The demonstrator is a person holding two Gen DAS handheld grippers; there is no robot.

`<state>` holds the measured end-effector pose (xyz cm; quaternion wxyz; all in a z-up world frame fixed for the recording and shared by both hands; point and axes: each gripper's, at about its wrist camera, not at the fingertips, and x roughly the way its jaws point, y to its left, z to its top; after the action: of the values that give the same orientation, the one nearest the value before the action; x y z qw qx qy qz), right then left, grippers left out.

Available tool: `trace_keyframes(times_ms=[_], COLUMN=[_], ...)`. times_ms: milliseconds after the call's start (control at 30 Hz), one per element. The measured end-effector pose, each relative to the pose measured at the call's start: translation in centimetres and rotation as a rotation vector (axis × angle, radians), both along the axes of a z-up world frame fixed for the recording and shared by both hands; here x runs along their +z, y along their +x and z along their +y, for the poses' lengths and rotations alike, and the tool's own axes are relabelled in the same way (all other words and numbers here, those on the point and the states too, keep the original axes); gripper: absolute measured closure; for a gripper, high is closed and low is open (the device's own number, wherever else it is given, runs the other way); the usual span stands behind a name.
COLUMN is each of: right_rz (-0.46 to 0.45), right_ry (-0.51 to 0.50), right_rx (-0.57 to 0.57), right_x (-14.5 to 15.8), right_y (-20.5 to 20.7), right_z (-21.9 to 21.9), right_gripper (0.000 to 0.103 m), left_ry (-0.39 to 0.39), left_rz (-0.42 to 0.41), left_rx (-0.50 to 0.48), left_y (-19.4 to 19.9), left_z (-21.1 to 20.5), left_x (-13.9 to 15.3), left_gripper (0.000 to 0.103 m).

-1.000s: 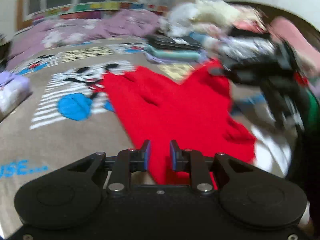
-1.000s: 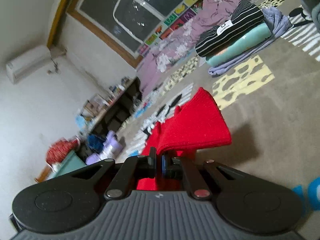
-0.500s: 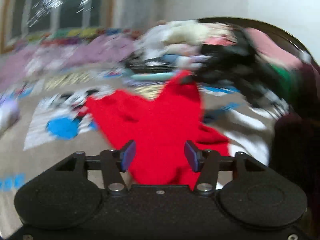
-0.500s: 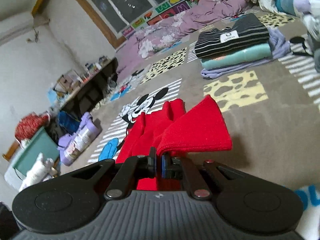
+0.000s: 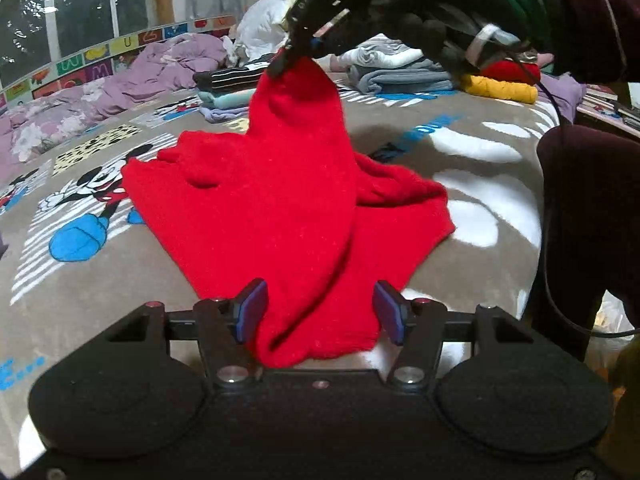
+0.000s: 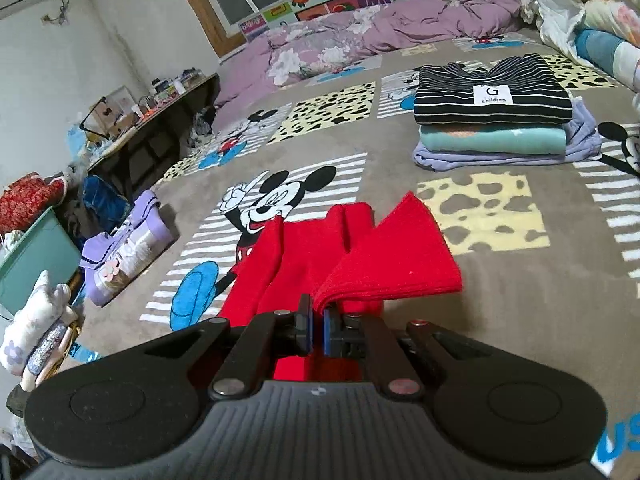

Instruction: Fold clothes

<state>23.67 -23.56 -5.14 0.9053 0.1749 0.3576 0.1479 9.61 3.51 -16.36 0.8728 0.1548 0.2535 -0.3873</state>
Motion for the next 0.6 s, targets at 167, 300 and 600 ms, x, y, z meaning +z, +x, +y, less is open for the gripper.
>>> trace_keyframes(times_ms=[167,300,600], right_rz=[0.028,0.043,0.097], right_ry=[0.020,0.003,-0.062], right_rx=[-0.014,-0.009,0.013], right_x=[0.3,1.1,1.7], right_y=[1.1,2.6,7.2], right_z=[0.3,1.6,6.5], right_gripper=[0.096,0.096,0.096], left_ry=[-0.022,-0.033,-0.094], left_rz=[0.025,0.040,0.091], left_rx=[0.000,-0.006,-0.009], left_y=[0.3,0.4,0.9], left_z=[0.0,0.0,1.1], left_x=[0.0,0.0,0.0], left_gripper=[0.045,0.045,0.045])
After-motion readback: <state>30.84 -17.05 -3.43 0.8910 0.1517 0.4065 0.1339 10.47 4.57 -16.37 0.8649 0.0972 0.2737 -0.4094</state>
